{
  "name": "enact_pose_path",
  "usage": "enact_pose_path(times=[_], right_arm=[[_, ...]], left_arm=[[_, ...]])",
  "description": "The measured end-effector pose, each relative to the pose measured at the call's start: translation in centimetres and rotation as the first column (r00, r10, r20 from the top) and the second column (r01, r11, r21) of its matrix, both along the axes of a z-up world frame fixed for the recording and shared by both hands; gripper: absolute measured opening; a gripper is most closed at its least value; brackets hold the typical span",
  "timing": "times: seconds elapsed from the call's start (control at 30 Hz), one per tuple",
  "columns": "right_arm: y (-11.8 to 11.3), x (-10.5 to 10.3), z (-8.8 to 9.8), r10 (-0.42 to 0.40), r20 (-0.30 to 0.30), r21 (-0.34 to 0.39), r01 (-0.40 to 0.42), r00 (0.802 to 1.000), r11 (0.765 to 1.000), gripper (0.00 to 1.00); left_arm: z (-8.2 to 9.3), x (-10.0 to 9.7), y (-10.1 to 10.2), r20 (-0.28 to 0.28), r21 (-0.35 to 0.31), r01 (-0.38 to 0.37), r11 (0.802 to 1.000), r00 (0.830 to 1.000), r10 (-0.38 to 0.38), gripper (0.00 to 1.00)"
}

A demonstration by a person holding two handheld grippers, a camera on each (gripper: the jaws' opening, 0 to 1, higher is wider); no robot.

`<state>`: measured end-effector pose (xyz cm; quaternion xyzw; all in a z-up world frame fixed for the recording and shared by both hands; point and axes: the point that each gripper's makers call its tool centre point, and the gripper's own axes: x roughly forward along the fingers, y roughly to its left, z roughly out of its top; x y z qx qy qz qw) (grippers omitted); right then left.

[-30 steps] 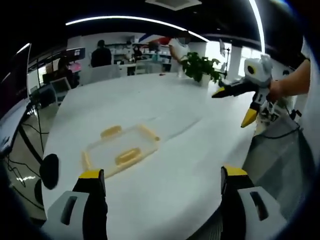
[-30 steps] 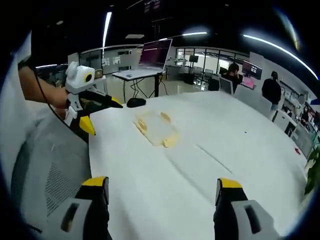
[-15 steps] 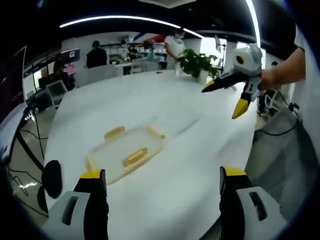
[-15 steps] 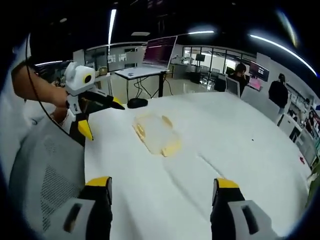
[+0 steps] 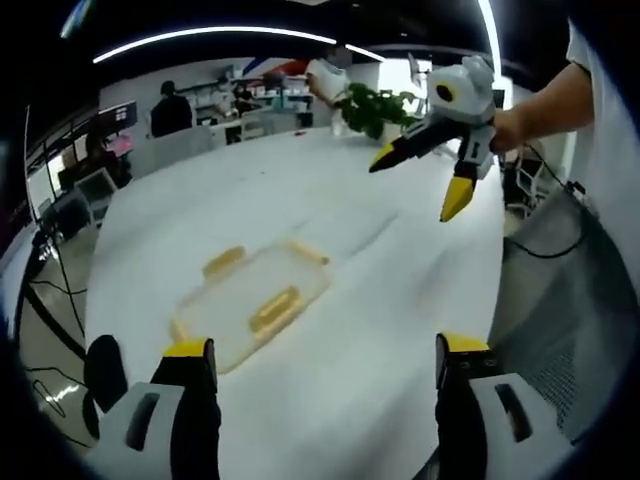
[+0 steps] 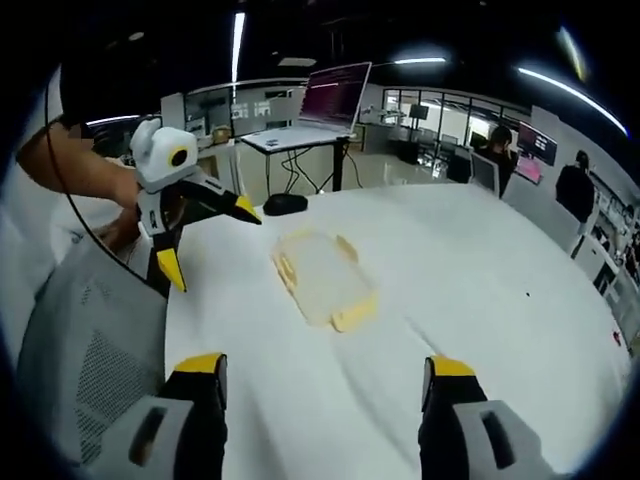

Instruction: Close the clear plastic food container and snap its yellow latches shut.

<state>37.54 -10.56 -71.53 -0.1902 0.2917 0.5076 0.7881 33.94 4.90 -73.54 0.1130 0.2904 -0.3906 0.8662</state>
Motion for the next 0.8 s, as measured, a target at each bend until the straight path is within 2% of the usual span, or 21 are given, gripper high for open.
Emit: enact_pose_path(times=[0.67,0.8], right_arm=[[3.7,2.3,-0.8,0.122,0.013,-0.042,-0.121,0.992,0.992,0.77],[4.6,2.6,-1.0,0.16,0.023,-0.067,-0.158,0.987,0.985,0.77]], left_arm=[[-0.7,2.3,3.1,0.006,0.097,0.081,0.992,0.997,-0.082,0.89],[-1.2,2.9,4.2,0.015,0.14,0.091,0.986,0.995,-0.094,0.88]])
